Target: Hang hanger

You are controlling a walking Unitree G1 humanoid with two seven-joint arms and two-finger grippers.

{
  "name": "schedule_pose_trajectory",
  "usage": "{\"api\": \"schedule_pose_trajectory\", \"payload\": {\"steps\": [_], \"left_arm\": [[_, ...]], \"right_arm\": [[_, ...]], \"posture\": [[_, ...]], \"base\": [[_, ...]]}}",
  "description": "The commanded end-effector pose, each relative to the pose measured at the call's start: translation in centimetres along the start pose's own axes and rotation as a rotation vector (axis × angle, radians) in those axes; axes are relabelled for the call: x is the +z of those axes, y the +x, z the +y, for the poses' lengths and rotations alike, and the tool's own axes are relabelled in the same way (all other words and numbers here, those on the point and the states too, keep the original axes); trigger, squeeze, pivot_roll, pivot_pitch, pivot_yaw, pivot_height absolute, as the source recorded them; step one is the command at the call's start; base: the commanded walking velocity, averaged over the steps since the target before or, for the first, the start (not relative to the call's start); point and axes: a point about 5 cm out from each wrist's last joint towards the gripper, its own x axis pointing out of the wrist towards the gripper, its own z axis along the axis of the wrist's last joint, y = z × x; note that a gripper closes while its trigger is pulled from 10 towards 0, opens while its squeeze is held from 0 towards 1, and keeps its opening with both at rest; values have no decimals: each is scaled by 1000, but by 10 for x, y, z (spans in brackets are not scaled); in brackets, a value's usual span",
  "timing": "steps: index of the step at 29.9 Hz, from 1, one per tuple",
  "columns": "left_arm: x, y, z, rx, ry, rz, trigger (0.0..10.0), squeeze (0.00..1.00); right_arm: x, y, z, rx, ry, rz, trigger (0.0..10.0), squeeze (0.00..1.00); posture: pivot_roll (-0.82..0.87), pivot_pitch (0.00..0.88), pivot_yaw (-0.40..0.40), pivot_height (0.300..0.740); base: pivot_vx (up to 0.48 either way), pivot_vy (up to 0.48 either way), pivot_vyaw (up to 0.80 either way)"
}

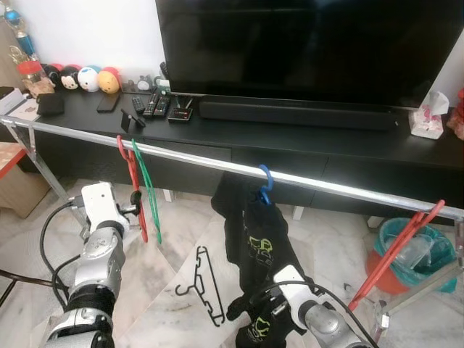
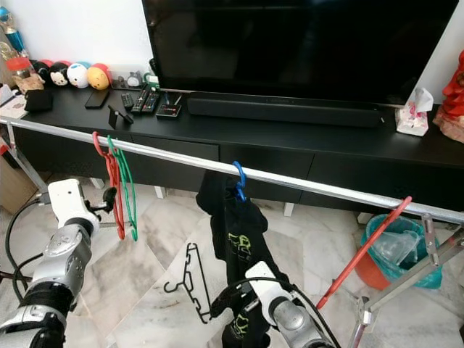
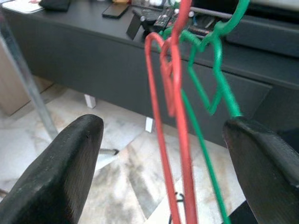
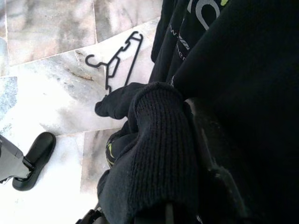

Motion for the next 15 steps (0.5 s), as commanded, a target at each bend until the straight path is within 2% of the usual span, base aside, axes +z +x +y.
{"api": "schedule_pose_trajectory", "payload": {"steps": [1, 5, 15], "left_arm": [[2, 3, -1, -23, 15, 20, 10000, 0], [-2, 5, -2, -34, 93, 79, 10000, 0], [0, 7, 7, 54, 70, 83, 10000, 0]], "right_arm": [[4, 1, -1, 0, 2, -4, 10000, 0], [5, 3, 4, 5, 1, -3, 10000, 0], [-5, -2, 1, 6, 10, 10, 10000, 0]], "posture": [[-55, 0, 5, 736], [-55, 0, 7, 736], [-52, 0, 7, 736]], "base": [[0, 0, 0], [0, 0, 0], [0, 0, 0]]}}
